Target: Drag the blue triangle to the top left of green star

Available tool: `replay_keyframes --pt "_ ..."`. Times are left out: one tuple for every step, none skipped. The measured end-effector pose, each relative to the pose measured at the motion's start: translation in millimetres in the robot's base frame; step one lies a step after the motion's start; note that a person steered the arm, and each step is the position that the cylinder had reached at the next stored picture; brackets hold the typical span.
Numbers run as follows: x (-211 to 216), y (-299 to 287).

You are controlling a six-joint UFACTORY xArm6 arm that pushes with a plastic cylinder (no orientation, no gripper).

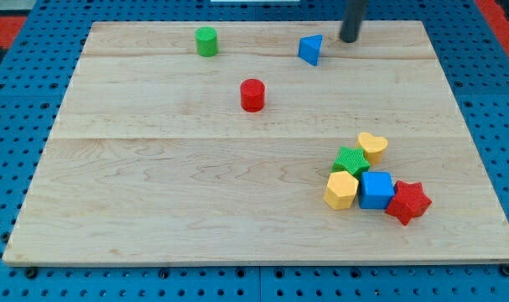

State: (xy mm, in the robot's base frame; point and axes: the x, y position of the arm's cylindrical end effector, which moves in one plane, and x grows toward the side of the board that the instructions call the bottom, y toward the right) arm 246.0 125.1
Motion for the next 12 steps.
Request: replay_keyframes --pt "87 -46" --pt "59 -38" --pt "13 -10" --pt "-25 -70" --pt "30 -92" --pt "72 -71" --pt "33 -70" --pt "45 9" --pt "144 40" --pt "114 26" --pt "62 22" --pt "68 -41"
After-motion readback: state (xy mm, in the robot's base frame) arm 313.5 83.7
